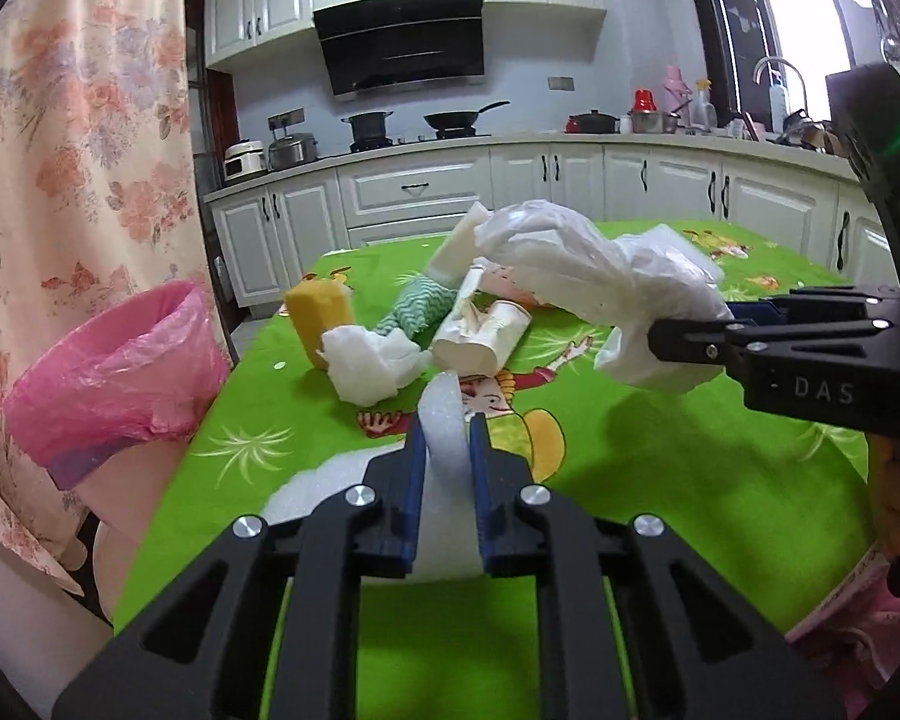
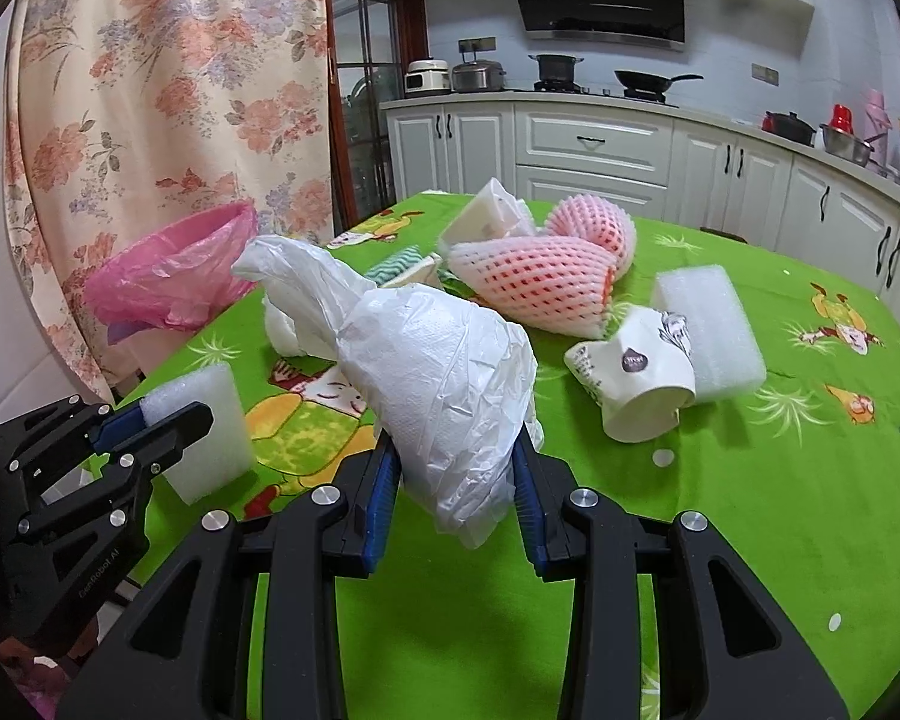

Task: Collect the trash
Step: 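Grasp the white foam strip with the left tool, then carry the bag and foam strip to the pink bin and release both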

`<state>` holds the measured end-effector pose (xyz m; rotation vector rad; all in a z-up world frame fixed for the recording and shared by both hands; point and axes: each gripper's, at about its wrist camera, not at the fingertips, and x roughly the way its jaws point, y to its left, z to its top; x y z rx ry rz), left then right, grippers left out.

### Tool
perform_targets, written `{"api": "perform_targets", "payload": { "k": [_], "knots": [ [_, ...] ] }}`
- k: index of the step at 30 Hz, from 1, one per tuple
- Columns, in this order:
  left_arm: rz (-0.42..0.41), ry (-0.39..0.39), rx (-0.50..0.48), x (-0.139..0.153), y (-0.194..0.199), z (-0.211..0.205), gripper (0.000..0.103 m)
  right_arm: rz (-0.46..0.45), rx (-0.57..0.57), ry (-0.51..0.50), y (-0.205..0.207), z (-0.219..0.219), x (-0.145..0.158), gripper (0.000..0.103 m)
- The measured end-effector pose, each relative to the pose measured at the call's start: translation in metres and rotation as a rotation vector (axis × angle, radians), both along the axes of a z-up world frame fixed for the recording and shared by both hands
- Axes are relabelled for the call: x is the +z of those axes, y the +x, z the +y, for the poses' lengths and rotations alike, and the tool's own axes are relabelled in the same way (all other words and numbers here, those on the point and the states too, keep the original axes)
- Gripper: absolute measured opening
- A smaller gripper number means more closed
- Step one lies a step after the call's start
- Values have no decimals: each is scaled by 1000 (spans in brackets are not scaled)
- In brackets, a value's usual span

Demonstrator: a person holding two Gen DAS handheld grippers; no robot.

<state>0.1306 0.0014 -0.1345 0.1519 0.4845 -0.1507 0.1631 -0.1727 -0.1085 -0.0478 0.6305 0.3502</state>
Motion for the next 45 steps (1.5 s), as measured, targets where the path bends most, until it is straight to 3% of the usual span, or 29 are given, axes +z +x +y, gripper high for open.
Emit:
{"api": "perform_targets", "payload": {
  "k": [14, 22, 36, 40, 45],
  "knots": [
    [-38, -132, 111, 31, -12, 51, 14, -44, 98, -3, 0, 46, 19, 35],
    [-91, -149, 186, 55, -9, 85, 14, -67, 169, 10, 13, 81, 34, 35],
    [-160, -183, 355, 101, 42, 183, 14, -74, 325, 53, 81, 177, 67, 35],
    [-157, -175, 400, 103, 61, 214, 14, -47, 367, 69, 104, 208, 68, 35],
    [-130, -229, 432, 100, 87, 255, 14, -2, 409, 98, 135, 250, 68, 35]
  ]
}}
